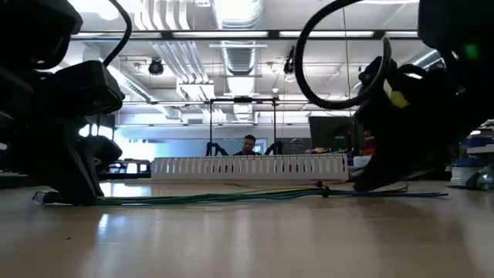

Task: Ziptie cables
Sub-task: Insert the black ziptie on the cable wires

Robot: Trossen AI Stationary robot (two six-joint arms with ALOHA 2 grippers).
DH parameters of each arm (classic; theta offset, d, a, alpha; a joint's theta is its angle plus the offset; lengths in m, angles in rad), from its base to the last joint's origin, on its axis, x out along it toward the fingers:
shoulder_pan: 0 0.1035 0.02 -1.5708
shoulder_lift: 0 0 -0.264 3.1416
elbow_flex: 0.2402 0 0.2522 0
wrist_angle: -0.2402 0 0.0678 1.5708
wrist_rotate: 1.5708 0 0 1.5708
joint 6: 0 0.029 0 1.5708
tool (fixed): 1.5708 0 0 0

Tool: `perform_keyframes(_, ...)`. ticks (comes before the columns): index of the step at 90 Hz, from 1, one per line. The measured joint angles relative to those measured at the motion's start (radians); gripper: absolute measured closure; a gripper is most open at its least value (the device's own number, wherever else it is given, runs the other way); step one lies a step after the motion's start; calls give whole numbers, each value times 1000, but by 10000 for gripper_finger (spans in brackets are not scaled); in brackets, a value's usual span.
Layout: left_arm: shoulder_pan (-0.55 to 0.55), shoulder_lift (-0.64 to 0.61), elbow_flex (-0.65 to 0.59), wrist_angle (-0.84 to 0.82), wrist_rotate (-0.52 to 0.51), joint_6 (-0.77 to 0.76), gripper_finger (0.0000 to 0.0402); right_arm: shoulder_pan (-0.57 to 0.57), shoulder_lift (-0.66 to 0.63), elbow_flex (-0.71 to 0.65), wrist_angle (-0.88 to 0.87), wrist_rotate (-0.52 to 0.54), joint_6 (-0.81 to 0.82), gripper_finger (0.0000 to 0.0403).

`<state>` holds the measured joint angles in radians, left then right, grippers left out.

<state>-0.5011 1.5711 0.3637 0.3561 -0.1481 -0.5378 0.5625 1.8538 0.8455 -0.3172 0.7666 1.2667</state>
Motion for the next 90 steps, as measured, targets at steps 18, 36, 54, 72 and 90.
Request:
perform_keyframes(18,0,0,0,0,0,0,402,12,-34,0,-175,-36,56,403)
perform_keyframes(36,0,0,0,1,0,0,402,13,-47,-3,-272,-52,71,403)
perform_keyframes(54,0,0,0,0,0,-1,402,25,-80,10,-271,-76,67,403)
perform_keyframes(72,0,0,0,1,0,-3,402,31,-99,14,-228,-44,49,403)
perform_keyframes(90,0,0,0,1,0,-3,402,31,-62,13,-164,-50,35,403)
